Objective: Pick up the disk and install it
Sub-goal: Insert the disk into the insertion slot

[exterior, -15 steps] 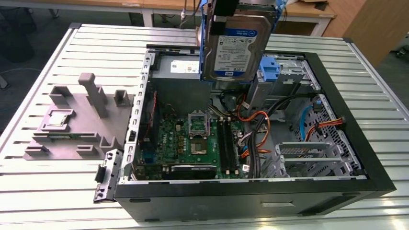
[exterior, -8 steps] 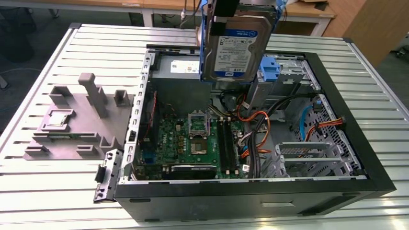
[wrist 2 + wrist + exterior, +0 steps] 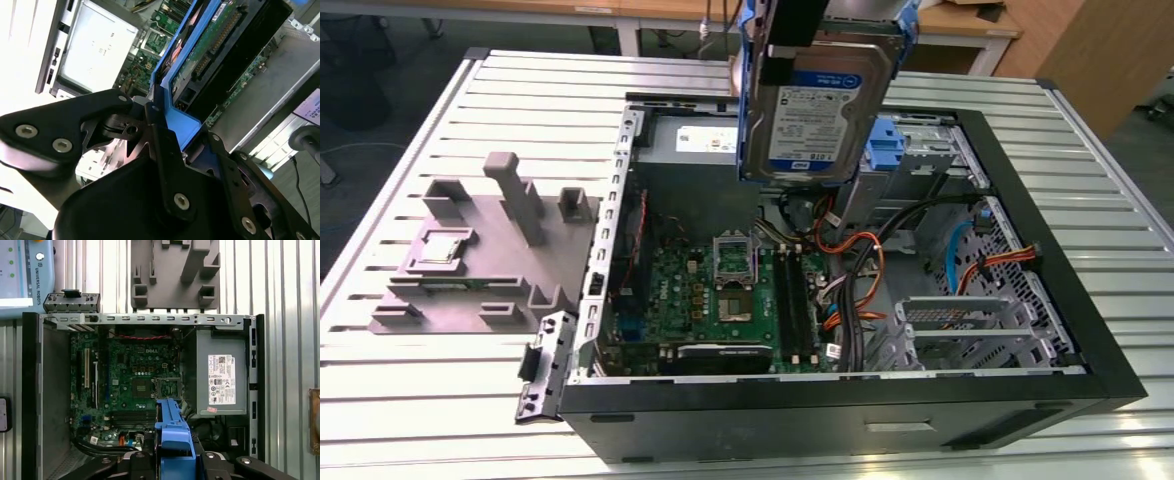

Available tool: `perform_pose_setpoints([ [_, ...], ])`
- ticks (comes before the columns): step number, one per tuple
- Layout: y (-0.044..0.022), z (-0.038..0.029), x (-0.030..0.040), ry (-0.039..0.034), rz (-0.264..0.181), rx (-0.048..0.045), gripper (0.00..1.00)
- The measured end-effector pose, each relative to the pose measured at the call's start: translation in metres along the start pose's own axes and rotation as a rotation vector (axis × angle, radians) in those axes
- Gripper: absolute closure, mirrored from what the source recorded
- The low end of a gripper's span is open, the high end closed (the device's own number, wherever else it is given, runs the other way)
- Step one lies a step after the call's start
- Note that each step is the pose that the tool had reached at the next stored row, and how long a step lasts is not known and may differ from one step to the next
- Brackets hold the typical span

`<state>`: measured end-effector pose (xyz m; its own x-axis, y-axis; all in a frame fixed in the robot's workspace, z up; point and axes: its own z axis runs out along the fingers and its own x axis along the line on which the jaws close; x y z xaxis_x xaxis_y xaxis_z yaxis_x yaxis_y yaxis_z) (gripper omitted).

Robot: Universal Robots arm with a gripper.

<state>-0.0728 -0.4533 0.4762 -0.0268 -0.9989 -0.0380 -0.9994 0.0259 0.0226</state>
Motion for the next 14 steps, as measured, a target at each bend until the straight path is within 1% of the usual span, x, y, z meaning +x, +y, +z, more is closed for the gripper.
perform_pose_setpoints([
  [14,-0.0010,-0.0011,0.0383,-0.0001,0.001,0.0000,0.63],
])
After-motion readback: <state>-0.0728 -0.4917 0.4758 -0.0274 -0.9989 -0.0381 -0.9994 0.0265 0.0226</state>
